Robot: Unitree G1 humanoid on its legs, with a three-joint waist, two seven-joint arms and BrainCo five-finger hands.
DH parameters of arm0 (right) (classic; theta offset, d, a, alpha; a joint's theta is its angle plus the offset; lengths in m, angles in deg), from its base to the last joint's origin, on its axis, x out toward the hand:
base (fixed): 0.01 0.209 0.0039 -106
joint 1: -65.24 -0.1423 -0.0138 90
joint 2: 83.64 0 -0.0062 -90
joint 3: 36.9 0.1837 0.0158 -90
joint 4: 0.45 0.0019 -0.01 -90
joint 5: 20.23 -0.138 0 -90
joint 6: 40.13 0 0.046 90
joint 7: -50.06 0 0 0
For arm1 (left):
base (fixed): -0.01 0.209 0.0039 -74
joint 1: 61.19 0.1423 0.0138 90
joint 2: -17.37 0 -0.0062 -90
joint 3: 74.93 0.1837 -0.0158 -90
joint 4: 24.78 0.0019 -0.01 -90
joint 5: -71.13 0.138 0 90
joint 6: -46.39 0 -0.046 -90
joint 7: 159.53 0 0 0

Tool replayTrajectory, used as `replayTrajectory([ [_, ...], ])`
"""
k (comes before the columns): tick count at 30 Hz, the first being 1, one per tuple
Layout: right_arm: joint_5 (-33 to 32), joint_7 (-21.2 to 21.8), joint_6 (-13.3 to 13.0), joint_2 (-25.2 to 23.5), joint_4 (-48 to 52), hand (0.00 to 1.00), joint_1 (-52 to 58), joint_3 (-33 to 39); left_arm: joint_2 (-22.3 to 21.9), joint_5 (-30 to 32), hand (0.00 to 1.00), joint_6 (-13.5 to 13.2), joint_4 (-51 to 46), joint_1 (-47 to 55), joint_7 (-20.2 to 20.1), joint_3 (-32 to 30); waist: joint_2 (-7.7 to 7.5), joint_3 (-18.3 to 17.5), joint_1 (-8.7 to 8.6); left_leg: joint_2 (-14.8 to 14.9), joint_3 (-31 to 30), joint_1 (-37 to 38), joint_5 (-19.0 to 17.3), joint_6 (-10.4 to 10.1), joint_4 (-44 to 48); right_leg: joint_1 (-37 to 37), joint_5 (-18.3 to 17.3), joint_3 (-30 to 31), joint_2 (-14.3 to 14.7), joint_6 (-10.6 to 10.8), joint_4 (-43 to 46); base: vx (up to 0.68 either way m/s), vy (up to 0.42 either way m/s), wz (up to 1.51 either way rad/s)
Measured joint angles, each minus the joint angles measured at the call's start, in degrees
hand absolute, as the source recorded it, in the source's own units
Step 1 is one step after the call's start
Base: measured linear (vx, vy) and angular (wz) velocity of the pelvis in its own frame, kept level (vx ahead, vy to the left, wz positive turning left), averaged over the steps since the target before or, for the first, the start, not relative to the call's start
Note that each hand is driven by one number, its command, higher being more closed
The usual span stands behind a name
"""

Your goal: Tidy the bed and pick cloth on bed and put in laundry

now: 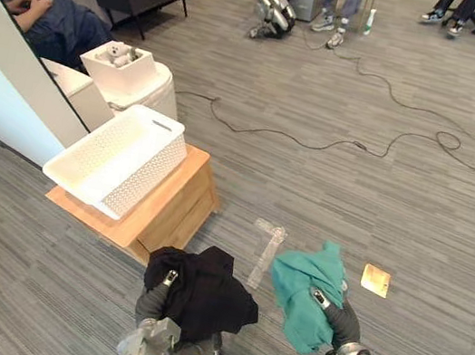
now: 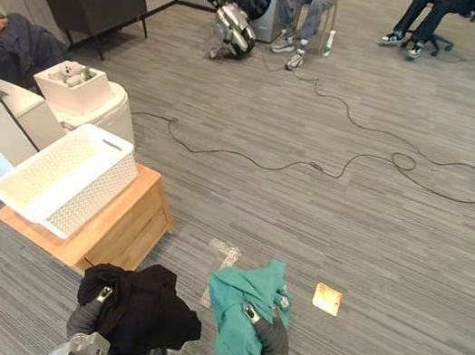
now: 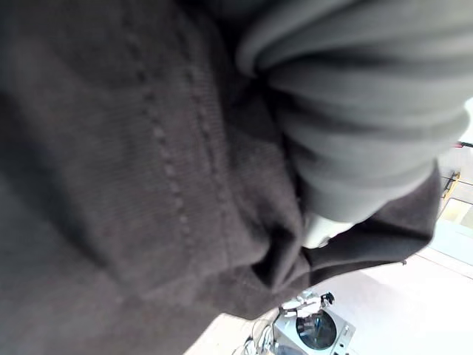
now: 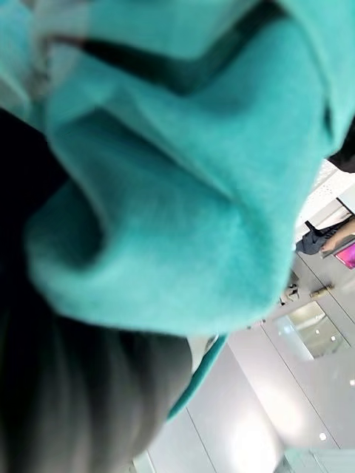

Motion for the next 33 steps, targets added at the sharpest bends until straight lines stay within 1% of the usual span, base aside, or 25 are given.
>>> replayTrajectory([
  [1,0.33,0.03,0.01,0.99,0.24,1.0,0.36,-0.01,-0.23,-0.01,1.0,0.06,-0.07,-0.59,0.01,0.28,0.52,-0.35,-0.21,-1.6,3.78,1.67,5.37,0.38,-10.09,1.21,-0.93,-1.59,-0.4,1.75,0.01,0.4,0.123,0.73],
  [2,0.47,0.05,0.02,1.36,0.23,1.0,0.69,-0.01,-0.23,-0.01,1.0,0.03,-0.22,-0.65,0.03,0.47,0.83,-0.56,-0.2,-2.22,5.74,2.38,7.84,3.46,-13.74,1.67,-1.54,-2.38,-0.43,2.75,0.14,0.48,0.18,0.83],
  [3,1.24,0.02,0.72,1.35,-0.13,1.0,0.82,-0.09,-0.05,-0.06,1.0,-0.02,-0.16,-0.71,0.25,0.49,0.14,-1.78,-0.15,-5.08,6.8,4.31,8.43,8.22,-17.68,2.21,-2.45,-3.49,-1.77,4.14,0.14,0.43,0.182,0.63],
  [4,1.54,0.11,0.75,0.97,0.16,1.0,0.28,-0.31,0.27,-0.09,1.0,-0.52,-0.18,-0.47,0.75,0.39,-1.64,-2.07,0.61,-6.92,7.56,4.48,8.59,8.97,-19.07,2.45,-2.67,-4.19,-3.08,5.01,-0.34,0.4,0.178,0.54],
  [5,1.78,0.4,0.75,0.71,0.4,1.0,-0.16,-0.56,0.44,-0.27,1.0,-0.74,-0.17,-0.39,0.86,0.29,-2.39,-1.83,0.84,-7.52,7.74,4.67,8.3,9.69,-19.08,2.96,-2.73,-4.34,-3.5,5.37,-0.65,0.27,0.11,0.37],
  [6,1.94,1.09,0.74,0.15,0.75,1.0,-0.57,-0.55,0.62,-1.29,1.0,-0.82,-0.17,-0.3,0.98,-0.14,-3.17,-1.74,1.26,-8.19,7.83,5.13,6.79,11.68,-18.57,4.2,-2.68,-4.36,-3.86,6.0,-0.81,0.24,0.084,0.45],
  [7,1.96,1.48,0.75,-0.08,0.75,1.0,-0.8,-0.72,0.71,-1.36,1.0,-1.04,-0.17,-0.33,1.08,-0.16,-4.38,-2.31,1.49,-9.39,7.42,5.56,5.74,11.8,-18.3,4.65,-3.32,-4.36,-5.13,7.76,0.79,0.24,0.08,0.47],
  [8,1.97,1.65,0.75,-0.16,0.73,1.0,-1.07,-0.9,0.56,-1.34,1.0,-1.22,-0.17,-0.46,1.09,-0.16,-4.68,-2.25,1.78,-9.85,7.09,6.22,4.96,11.59,-18.33,4.69,-3.98,-4.34,-5.78,8.87,2.86,0.24,0.093,0.56],
  [9,1.99,1.66,0.89,-0.26,0.54,1.0,-1.59,-1.12,0.5,-1.08,1.0,-1.3,-0.17,-0.58,1.11,-0.2,-4.92,-2.08,1.7,-10.85,5.47,8.14,3.09,10.81,-18.6,3.83,-5.77,-4.35,-7.68,11.66,10.62,0.24,0.108,0.7],
  [10,2.02,1.46,0.91,-0.26,0.19,1.0,-1.89,-1.23,0.65,-0.78,1.0,-1.31,-0.24,-0.53,1.04,-0.6,-5.39,-2.07,1.6,-12.29,3.12,10.27,1.87,10.45,-19.72,-0.01,-6.53,-3.78,-11.23,12.41,24.34,0.25,0.105,0.77],
  [11,2.02,1.21,0.91,-0.39,0.02,1.0,-1.98,-1.53,0.91,-0.4,1.0,-1.31,-0.41,-0.42,1.0,-1.09,-6.08,-2.34,1.54,-13.44,1.96,11.25,1.7,10.42,-20.59,-3.05,-5.46,-2.5,-13.46,11.28,32.6,0.25,0.079,0.91],
  [12,2.23,0.81,0.88,-0.92,-0.35,1.0,-2.43,-2.34,1.95,1.07,1.0,-1.3,-1.2,-0.32,1.16,-1.95,-6.87,-2.31,1.21,-15.16,-0.77,12.87,0.91,10.32,-21.61,-9.18,-2.77,1.53,-16.21,8.57,45.82,0.27,0.034,1.1],
  [13,3.23,0.19,0.87,-2.01,-1.34,1.0,-2.6,-2.77,3.02,2.73,1.0,-1.3,-2.3,-0.3,1.34,-2.17,-7.29,-2.17,0.7,-15.35,-3.7,14.38,0.51,10.99,-21.33,-12.94,-4.19,5.04,-15.91,8.52,52.21,0.28,0.016,1.21],
  [15,4.29,-0.26,0.87,-2.24,-2.0,1.0,-2.43,-4.54,3.95,3.72,1.0,-1.31,-4.42,-0.4,1.66,-2.48,-6.79,-2.15,0.05,-15.01,-7.1,15.76,0.0,11.16,-21.46,-15.75,-5.95,6.59,-14.83,7.16,52.92,0.28,-0.027,1.13],
  [17,5.13,-0.24,0.86,-2.36,-2.04,1.0,-2.57,-5.73,4.86,4.84,1.0,-1.3,-6.09,-0.77,2.47,-3.37,-6.31,-2.19,0.01,-14.59,-11.99,17.38,-0.78,10.74,-21.45,-19.34,-7.83,8.36,-13.08,5.62,48.47,0.26,-0.061,1.21],
  [20,5.4,-0.8,0.74,-3.43,-2.0,1.0,-2.9,-5.71,5.2,5.05,1.0,-0.49,-6.24,-1.66,2.49,-4.84,-5.56,-2.64,-0.3,-13.1,-19.18,18.79,-1.27,8.9,-21.43,-20.95,-7.9,13.11,-7.42,6.4,31.03,0.32,-0.149,1.28],
  [21,5.39,-1.2,0.73,-3.67,-1.95,1.0,-3.06,-5.84,5.27,5.04,1.0,0.02,-6.23,-1.88,2.38,-5.03,-5.5,-2.68,-0.29,-12.59,-21.28,19.13,-1.31,8.05,-21.43,-20.9,-7.02,15.34,-5.45,6.55,24.66,0.26,-0.18,1.06],
  [23,5.34,-2.53,0.73,-3.82,-1.9,1.0,-3.93,-6.53,5.33,5.06,1.0,1.26,-6.09,-2.28,2.22,-5.65,-5.25,-2.72,-0.47,-10.97,-25.78,19.78,-2.26,5.94,-21.02,-20.88,-1.56,20.6,-1.58,6.37,12.26,0.37,-0.316,1.11],
  [24,5.3,-2.98,0.71,-3.87,-1.8,1.0,-4.32,-7.15,5.38,5.08,1.0,1.54,-6.02,-2.14,1.9,-5.62,-5.46,-2.84,-0.47,-10.53,-27.21,19.96,-2.98,4.7,-20.35,-20.55,1.49,22.35,-0.75,6.81,7.63,0.4,-0.415,0.97],
  [25,5.27,-3.7,0.55,-4.57,-1.59,1.0,-4.7,-8.14,5.66,5.16,1.0,1.67,-5.97,-1.02,1.39,-5.61,-6.55,-3.14,-0.4,-10.59,-27.42,20.12,-4.31,2.68,-19.32,-19.92,7.46,23.67,-1.42,7.11,4.61,0.32,-0.377,0.89],
  [26,5.23,-4.3,0.44,-4.86,-1.8,1.0,-4.82,-8.72,5.07,5.17,1.0,1.78,-5.03,-0.78,0.86,-5.63,-6.5,-3.21,-0.38,-9.44,-27.08,21.14,-5.39,1.4,-18.65,-18.86,9.35,22.12,-1.0,5.26,6.25,0.3,-0.356,0.8],
  [28,5.18,-6.66,-0.51,-4.48,-2.67,1.0,-6.95,-9.46,3.04,5.69,1.0,1.93,-4.36,0.32,-0.94,-3.79,-3.56,-3.26,-0.03,-5.35,-21.36,22.93,-6.09,0.26,-18.31,-17.44,5.29,18.1,0.59,2.92,10.24,0.29,-0.309,0.67],
  [29,5.17,-7.0,-0.63,-4.53,-2.88,1.0,-7.1,-9.53,2.61,5.69,1.0,1.92,-4.16,0.34,-1.47,-3.63,-2.97,-3.53,0.09,-4.98,-20.77,23.29,-5.76,-0.12,-18.44,-17.36,3.96,17.59,0.7,2.63,11.33,0.22,-0.236,0.57],
  [31,5.16,-7.44,-1.31,-4.7,-3.12,1.0,-8.81,-9.56,1.49,5.66,1.0,1.78,-3.97,1.38,-2.45,-3.16,-3.22,-3.49,0.33,-4.26,-19.83,23.11,-5.39,-0.04,-14.92,-15.85,-0.41,15.54,0.72,2.04,13.06,0.12,-0.194,0.5],
  [33,5.17,-7.45,-1.58,-5.26,-2.95,1.0,-8.97,-9.68,0.75,5.68,1.0,1.34,-4.0,2.3,-2.73,-2.99,-3.79,-3.53,0.59,-2.74,-16.85,19.48,-4.88,0.82,-4.85,-12.97,-0.99,14.29,0.7,1.81,11.41,0.09,-0.188,0.4],
])
